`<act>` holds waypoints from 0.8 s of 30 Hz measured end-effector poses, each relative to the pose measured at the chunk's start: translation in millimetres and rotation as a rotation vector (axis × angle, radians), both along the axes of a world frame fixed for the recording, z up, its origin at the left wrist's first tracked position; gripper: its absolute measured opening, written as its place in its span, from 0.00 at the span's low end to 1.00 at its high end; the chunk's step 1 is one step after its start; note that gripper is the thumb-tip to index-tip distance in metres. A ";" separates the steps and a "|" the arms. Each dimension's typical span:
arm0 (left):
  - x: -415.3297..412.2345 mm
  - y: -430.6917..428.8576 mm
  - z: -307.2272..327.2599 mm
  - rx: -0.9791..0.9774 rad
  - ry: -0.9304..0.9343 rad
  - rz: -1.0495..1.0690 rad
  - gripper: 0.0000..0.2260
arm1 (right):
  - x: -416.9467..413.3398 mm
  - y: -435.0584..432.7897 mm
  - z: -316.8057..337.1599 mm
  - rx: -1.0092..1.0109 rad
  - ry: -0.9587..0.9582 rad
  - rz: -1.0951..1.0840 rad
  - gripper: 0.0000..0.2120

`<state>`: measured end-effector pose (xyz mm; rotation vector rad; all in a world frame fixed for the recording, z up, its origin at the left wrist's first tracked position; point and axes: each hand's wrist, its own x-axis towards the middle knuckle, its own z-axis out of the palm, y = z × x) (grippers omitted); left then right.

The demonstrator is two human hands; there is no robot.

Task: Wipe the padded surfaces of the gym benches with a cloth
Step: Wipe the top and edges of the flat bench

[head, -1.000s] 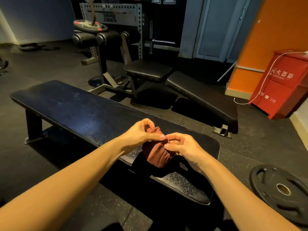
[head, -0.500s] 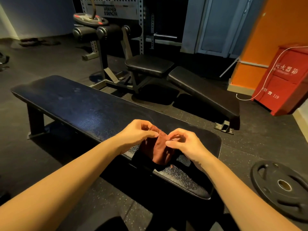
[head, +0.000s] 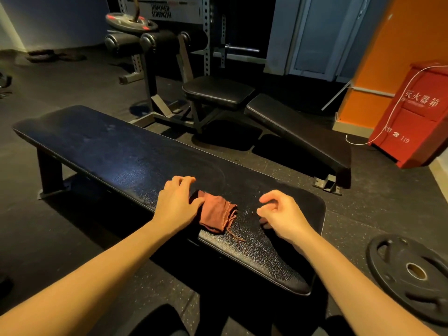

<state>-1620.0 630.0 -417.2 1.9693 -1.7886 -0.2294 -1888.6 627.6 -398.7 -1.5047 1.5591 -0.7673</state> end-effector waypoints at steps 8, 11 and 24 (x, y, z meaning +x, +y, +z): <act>-30.0 3.3 -37.0 0.164 -0.326 -0.205 0.38 | -41.9 12.5 -31.6 -0.415 0.665 0.141 0.22; 17.2 -57.9 -33.7 0.140 -0.414 -0.088 0.33 | -49.4 16.0 -47.5 -0.422 0.618 0.096 0.29; -72.6 -73.0 -9.0 0.095 -0.226 -0.554 0.25 | -49.3 12.6 -62.7 -0.316 0.655 -0.279 0.30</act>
